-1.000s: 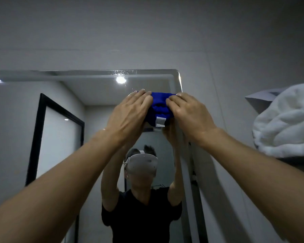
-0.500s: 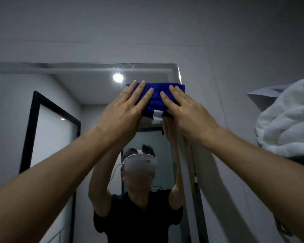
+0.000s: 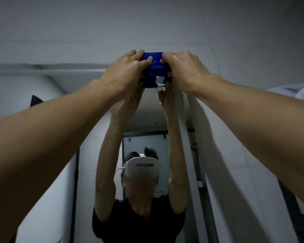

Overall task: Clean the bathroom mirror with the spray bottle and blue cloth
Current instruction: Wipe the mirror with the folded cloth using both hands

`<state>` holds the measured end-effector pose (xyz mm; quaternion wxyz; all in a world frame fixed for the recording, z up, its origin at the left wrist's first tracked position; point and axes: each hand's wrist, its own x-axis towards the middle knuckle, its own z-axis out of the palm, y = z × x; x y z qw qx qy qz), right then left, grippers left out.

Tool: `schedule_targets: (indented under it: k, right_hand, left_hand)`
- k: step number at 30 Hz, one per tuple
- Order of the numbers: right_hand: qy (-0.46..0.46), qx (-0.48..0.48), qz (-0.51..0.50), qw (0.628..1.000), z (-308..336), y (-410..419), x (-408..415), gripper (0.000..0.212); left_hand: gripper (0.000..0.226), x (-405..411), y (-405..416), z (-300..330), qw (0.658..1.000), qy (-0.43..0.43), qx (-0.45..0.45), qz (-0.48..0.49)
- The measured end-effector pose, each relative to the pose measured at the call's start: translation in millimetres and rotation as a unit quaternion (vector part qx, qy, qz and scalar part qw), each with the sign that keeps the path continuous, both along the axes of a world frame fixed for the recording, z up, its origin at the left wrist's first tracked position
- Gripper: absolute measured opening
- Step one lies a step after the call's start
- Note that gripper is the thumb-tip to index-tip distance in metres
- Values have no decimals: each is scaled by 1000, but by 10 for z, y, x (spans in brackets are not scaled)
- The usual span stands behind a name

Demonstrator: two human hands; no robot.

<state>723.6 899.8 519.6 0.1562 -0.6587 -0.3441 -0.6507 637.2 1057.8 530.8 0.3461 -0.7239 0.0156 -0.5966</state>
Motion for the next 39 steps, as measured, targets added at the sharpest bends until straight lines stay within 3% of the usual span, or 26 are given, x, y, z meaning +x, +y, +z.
schedule_targets:
  k: [4, 7, 11, 17, 23, 30, 39]
  right_hand:
    - [3, -12, -13, 1000, 13, 26, -26, 37]
    - [29, -29, 3, 999, 37, -44, -76, 23]
    - [107, -15, 58, 992, -33, -112, -158, 53]
    - [81, -43, 43, 995, -437, -165, -50, 28]
    - [66, -32, 76, 994, -1120, -136, 129, 45]
    - [127, -57, 147, 979, -2072, -180, 137, 67]
    - [200, -64, 197, 958, -3545, -170, -19, 62]
  left_hand:
    - [45, 17, -23, -14, 999, -8, -17, -31]
    - [40, -23, -22, -5, 998, 8, -21, -54]
    - [49, -38, -7, -59, 990, 37, -65, -116]
    - [37, -76, 21, -514, 986, 61, -69, -140]
    - [34, -140, -4, -1024, 986, 91, -70, -125]
    - [40, -223, 25, -2070, 977, 122, -105, -137]
    - [44, -347, 32, -3424, 964, 191, -140, -124]
